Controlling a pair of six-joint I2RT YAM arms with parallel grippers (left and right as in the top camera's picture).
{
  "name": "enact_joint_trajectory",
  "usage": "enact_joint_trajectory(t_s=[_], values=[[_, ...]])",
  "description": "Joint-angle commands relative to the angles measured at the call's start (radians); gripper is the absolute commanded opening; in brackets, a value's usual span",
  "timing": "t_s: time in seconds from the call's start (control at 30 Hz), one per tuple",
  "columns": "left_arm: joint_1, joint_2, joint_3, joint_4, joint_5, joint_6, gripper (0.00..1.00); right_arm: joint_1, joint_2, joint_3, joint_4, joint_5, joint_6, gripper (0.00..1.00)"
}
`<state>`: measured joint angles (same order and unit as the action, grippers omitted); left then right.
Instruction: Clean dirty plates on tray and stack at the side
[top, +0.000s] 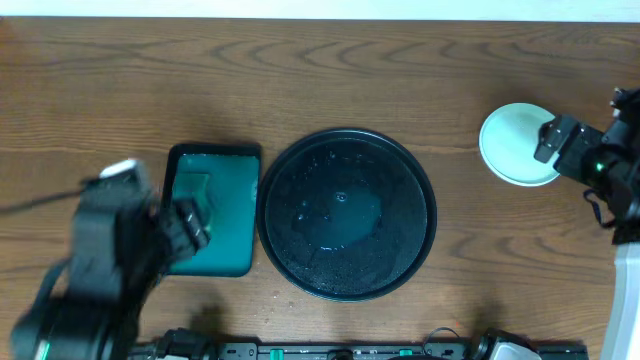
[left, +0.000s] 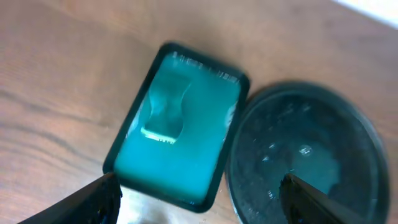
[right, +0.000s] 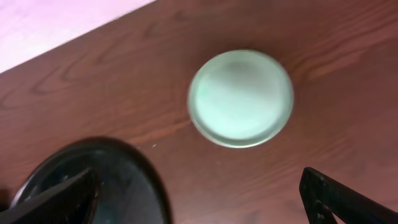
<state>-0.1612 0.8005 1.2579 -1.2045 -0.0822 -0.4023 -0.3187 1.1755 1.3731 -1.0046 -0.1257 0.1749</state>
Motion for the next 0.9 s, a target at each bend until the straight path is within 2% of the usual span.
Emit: enact_joint_trajectory(t_s=[0.0, 0.13, 0.3, 0.33, 0.87], values=[[-0.004, -0.138, 0.006, -0.007, -0.016, 0.066, 0.82, 0.008, -0.022, 0.009, -0.007, 0.118, -0.019, 0.99], [-0.004, -0.291, 0.005, -0.014, -0.016, 0.115, 0.86, 0.008, -0.018, 0.008, -0.022, 0.118, -0.019, 0.99], [-0.004, -0.401, 0.005, -0.015, -0.016, 0.148, 0.87, 0.008, -0.017, 0.008, -0.060, 0.117, -0.019, 0.99], [-0.004, -0.412, 0.005, -0.015, -0.016, 0.148, 0.91, 0.008, -0.017, 0.008, -0.064, 0.117, -0.019, 0.99], [-0.004, -0.426, 0.005, -0.061, -0.016, 0.147, 0.91, 0.008, -0.017, 0.008, -0.066, 0.118, -0.019, 0.99]])
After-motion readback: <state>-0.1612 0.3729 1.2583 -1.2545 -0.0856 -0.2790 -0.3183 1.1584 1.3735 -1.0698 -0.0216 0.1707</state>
